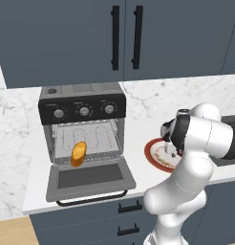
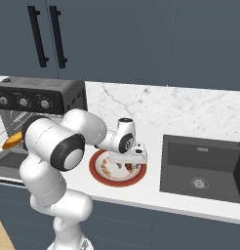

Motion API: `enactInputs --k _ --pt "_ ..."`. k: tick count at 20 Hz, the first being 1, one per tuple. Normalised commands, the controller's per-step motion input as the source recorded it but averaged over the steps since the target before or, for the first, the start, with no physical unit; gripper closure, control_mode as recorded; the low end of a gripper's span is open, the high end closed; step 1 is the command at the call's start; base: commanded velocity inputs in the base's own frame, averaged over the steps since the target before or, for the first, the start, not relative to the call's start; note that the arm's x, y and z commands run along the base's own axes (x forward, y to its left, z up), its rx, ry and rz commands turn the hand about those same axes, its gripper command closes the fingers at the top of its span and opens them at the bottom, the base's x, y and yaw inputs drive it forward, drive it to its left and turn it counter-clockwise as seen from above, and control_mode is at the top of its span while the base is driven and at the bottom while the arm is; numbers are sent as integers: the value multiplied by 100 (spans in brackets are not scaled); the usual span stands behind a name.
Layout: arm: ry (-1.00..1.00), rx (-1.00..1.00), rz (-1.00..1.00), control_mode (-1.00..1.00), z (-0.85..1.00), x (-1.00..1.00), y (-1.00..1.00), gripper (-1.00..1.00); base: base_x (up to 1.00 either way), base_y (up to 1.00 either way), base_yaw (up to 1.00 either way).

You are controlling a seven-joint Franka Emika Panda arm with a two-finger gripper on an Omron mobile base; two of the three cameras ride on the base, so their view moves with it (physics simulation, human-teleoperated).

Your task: Pick up the kebab skewer and baguette bread, and place them inside the toaster oven. Close the toaster oven door and start by setting the timer.

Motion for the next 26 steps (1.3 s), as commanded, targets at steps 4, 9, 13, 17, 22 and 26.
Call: enactInputs --k 4,9,13,17,22,26 --pt "-5 0 3 -100 -8 0 -1 100 0 0 0" --pt "-4 0 2 -100 -20 0 0 100 0 0 0" --pt "-4 0 2 -100 0 -2 0 100 0 0 0" --pt "-20 0 7 -100 92 -81 0 100 0 0 0" --pt "-18 0 2 -100 95 -100 41 100 0 0 0" --pt "-10 0 0 -100 70 -93 93 100 0 0 0"
